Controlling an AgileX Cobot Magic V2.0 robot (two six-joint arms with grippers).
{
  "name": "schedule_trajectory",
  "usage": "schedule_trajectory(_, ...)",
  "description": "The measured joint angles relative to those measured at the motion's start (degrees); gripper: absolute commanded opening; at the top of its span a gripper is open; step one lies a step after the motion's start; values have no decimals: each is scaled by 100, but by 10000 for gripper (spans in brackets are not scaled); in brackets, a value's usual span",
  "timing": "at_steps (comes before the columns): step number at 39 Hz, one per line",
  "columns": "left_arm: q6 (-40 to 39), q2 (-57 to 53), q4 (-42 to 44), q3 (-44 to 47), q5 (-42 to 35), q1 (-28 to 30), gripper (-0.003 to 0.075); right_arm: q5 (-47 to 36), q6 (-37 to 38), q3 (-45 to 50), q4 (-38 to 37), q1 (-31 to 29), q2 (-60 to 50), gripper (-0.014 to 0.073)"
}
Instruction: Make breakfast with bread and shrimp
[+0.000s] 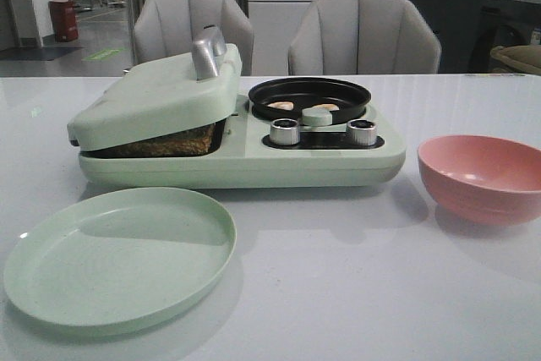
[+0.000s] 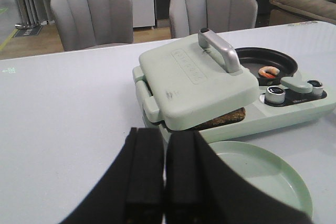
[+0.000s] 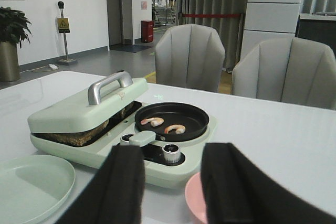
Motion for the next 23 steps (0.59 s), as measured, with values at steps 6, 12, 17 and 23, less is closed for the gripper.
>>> schedule_trajectory(6, 0, 0, 0, 0, 0, 0, 114, -24, 0, 27, 0, 0, 10, 152)
schedule_trajectory(12, 0, 0, 0, 0, 0, 0, 114, -33, 0, 27, 0, 0, 10, 152)
schedule_trajectory(17, 0, 0, 0, 0, 0, 0, 114, -33, 0, 27, 0, 0, 10, 152)
schedule_trajectory(23, 0, 0, 0, 0, 0, 0, 114, -33, 0, 27, 0, 0, 10, 152)
